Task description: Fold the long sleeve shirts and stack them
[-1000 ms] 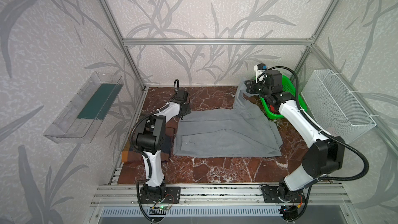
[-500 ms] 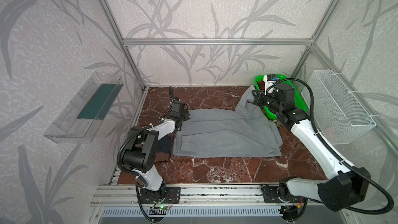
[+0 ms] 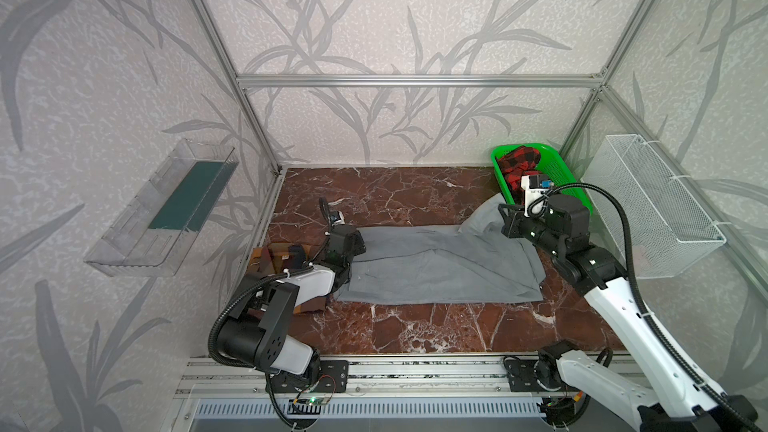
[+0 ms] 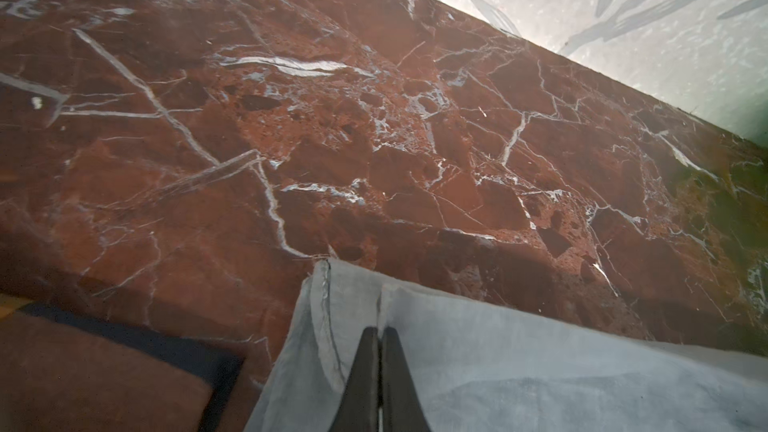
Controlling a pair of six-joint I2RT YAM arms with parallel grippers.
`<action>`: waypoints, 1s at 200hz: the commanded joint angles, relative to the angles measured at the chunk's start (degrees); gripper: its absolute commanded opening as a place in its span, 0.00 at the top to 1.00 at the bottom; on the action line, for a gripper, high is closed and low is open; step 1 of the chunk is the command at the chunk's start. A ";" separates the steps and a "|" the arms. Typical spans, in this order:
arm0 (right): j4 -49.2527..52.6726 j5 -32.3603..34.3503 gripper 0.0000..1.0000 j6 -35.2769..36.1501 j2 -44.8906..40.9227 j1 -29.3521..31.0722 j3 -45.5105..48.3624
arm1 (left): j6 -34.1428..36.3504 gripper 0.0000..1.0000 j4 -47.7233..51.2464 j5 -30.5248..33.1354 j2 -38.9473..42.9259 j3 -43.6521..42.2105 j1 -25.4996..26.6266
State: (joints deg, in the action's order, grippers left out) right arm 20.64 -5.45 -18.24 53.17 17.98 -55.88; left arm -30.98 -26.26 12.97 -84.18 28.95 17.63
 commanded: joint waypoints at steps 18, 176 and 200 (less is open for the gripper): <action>9.33 3.02 1.00 -0.10 -6.41 0.66 3.58 | -3.40 1.00 -4.85 3.35 4.30 -3.37 0.72; 26.75 12.96 1.00 -3.38 -8.83 7.30 8.88 | -13.43 0.58 13.11 8.09 29.57 -12.68 5.16; 24.64 12.00 1.00 -6.25 -7.13 10.02 11.07 | -13.22 0.56 16.79 8.58 31.17 -11.74 5.29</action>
State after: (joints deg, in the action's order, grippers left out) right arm 45.76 6.00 -20.99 44.82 25.63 -46.70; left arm -42.68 -15.44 18.83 -54.35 16.73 22.59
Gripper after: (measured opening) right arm 0.048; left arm 0.435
